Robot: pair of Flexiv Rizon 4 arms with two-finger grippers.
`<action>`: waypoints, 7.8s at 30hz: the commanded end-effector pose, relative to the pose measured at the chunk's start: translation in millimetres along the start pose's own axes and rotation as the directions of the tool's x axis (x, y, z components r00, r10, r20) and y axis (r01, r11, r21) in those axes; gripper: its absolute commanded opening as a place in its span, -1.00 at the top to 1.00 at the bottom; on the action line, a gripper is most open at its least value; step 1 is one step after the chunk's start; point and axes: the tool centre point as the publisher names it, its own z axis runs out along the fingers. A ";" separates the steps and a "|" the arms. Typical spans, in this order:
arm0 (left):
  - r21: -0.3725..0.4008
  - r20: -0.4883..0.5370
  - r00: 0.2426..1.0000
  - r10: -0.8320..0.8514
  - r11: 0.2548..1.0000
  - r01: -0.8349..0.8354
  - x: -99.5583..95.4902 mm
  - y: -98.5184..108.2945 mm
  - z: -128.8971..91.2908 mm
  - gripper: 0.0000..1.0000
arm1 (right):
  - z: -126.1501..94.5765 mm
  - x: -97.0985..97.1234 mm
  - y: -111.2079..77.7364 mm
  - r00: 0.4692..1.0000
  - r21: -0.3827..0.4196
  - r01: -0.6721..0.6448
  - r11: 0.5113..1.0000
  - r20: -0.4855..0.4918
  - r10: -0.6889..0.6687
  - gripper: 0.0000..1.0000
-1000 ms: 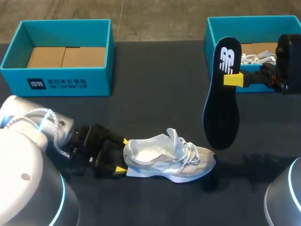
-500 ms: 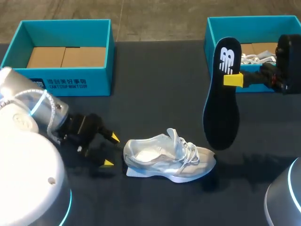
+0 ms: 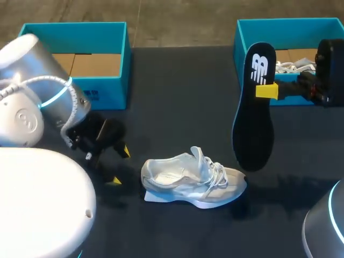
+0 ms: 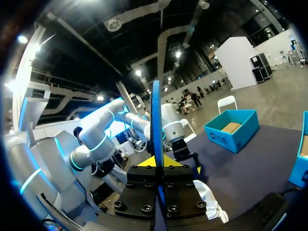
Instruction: Take the shoe out of the shoebox, open the shoe tongue, remove and reinsert the insole, then place the shoe into the shoebox
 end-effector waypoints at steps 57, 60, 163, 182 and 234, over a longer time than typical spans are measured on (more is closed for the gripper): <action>-0.336 0.154 0.988 0.028 0.942 0.026 -39.5 -86.5 9.9 -1.00 | 1.3 -0.7 0.1 1.000 -0.001 0.000 1.000 0.000 0.000 1.00; -0.329 0.150 0.988 0.032 0.944 0.019 -43.4 -93.7 13.8 -1.00 | 1.3 -0.7 0.1 1.000 -0.001 0.000 1.000 0.000 0.000 1.00; -0.314 -0.131 0.616 0.777 0.557 -0.769 -33.9 -98.8 -5.8 1.00 | 1.3 -0.7 0.1 1.000 -0.001 0.000 1.000 0.000 0.000 1.00; -0.272 -0.145 0.523 0.840 0.475 -0.837 -30.8 -100.9 -21.7 1.00 | 1.3 -0.7 0.1 1.000 -0.001 0.000 1.000 0.000 0.000 1.00; -0.104 -0.331 0.004 0.944 -0.033 -0.994 0.1 -120.1 49.3 1.00 | 1.3 -0.7 0.1 1.000 -0.001 0.000 1.000 0.000 0.000 1.00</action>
